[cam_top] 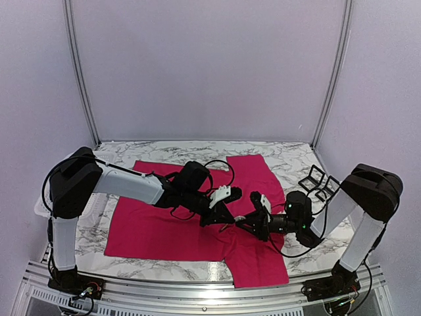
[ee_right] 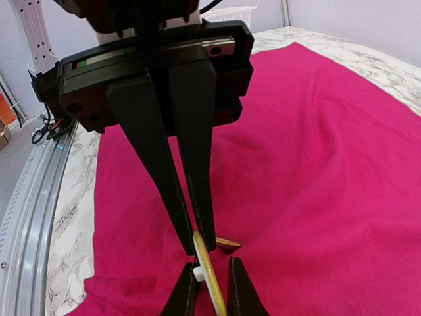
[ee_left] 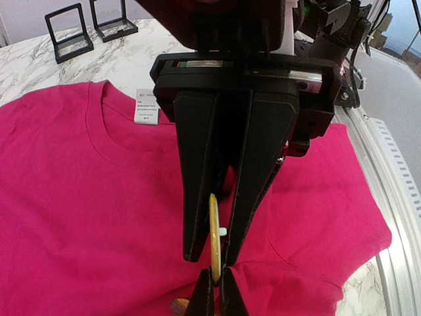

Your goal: Pin the brooch onto the clothing

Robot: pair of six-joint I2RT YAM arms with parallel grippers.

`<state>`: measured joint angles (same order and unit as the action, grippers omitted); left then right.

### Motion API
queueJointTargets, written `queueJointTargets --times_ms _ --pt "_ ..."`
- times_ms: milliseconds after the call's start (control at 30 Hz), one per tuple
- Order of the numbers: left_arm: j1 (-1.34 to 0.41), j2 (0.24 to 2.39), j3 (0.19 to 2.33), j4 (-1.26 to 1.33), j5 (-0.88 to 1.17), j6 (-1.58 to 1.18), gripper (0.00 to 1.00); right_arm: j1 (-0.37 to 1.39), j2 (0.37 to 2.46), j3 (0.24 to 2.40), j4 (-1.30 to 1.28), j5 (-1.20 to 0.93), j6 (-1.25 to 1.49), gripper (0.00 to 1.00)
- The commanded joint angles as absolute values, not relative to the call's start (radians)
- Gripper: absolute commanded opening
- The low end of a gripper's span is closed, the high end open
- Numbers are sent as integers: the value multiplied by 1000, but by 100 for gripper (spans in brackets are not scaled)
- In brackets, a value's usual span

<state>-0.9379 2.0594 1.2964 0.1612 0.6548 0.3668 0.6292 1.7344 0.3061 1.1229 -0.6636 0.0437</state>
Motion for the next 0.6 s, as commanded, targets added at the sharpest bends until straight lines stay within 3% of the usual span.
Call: queueJointTargets --times_ms 0,200,567 --pt "-953 2018 1301 173 689 380 0 614 1731 357 1079 -609 108 11" --pt "-954 2011 1295 172 678 381 0 601 1708 323 1096 -569 142 5" --pt "-950 2008 1289 186 649 360 0 597 1744 218 1346 -566 248 7"
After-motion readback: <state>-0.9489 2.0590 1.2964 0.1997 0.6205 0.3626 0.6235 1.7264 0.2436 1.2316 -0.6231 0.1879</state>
